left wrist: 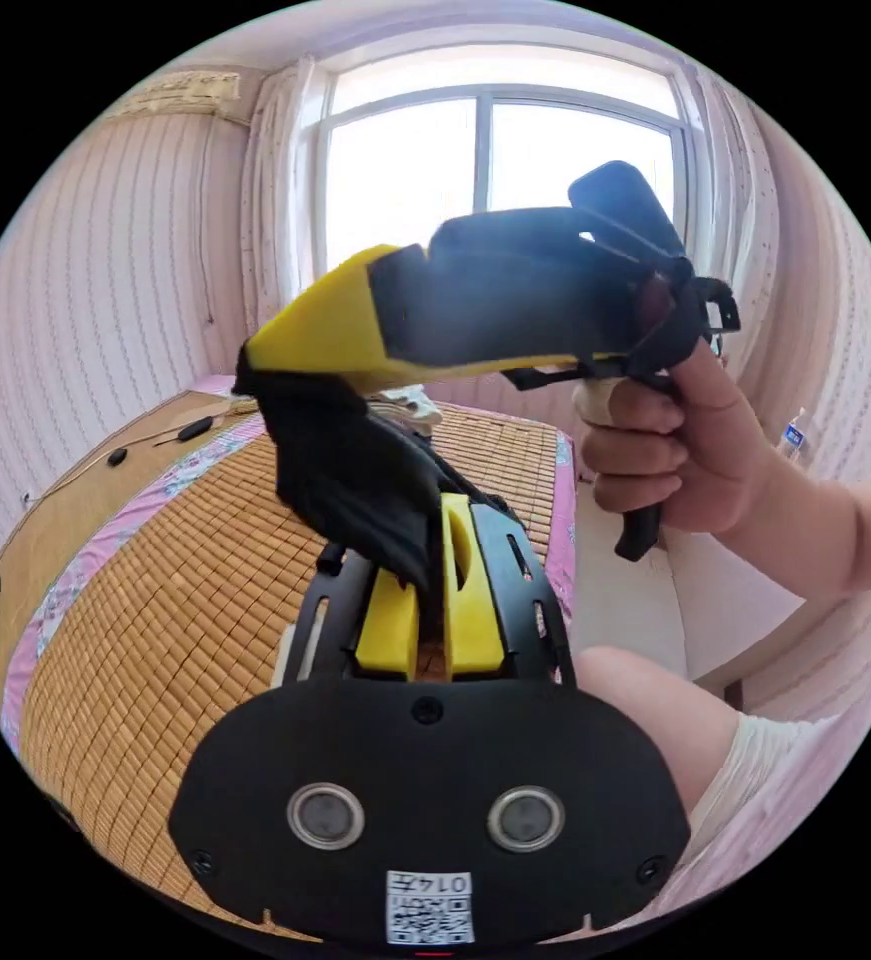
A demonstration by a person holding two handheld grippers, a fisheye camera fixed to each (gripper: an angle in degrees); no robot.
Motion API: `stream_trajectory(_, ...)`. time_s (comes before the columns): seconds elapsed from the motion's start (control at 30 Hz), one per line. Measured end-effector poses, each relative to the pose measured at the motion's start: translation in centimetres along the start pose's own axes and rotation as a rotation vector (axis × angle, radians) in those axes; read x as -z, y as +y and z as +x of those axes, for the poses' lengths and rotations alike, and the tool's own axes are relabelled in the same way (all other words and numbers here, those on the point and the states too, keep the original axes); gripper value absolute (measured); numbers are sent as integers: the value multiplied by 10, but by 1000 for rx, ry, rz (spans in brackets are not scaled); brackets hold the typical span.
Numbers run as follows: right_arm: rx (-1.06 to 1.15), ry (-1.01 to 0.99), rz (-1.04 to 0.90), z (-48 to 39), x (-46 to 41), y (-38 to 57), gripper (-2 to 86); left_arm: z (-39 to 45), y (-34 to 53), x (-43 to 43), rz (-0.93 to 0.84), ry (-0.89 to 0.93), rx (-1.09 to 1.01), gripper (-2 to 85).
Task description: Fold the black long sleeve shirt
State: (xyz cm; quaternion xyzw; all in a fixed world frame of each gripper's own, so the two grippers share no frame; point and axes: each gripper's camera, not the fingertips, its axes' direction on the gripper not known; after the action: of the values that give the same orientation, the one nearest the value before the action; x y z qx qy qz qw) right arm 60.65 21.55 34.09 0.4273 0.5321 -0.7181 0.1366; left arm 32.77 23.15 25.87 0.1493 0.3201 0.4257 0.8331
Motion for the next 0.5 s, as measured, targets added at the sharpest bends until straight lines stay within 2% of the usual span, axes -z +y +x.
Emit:
stream_trajectory(0.13,46,-16,102,-36,-19,-40,-1,-27,33,87,-15,-155,148,-6)
stream_trajectory(0.23,-21,-103,231,-44,-19,-69,-1,-57,27,162,42,-279,251,-9)
stream_trajectory(0.3,-9,-112,313,-58,-11,-82,0,-60,0,218,95,-380,218,-9)
stream_trajectory(0.4,63,-95,388,-83,1,-86,0,-46,-20,259,136,-432,116,-9)
stream_trajectory(0.5,97,-67,353,-95,2,-55,0,-26,1,266,111,-323,62,-9)
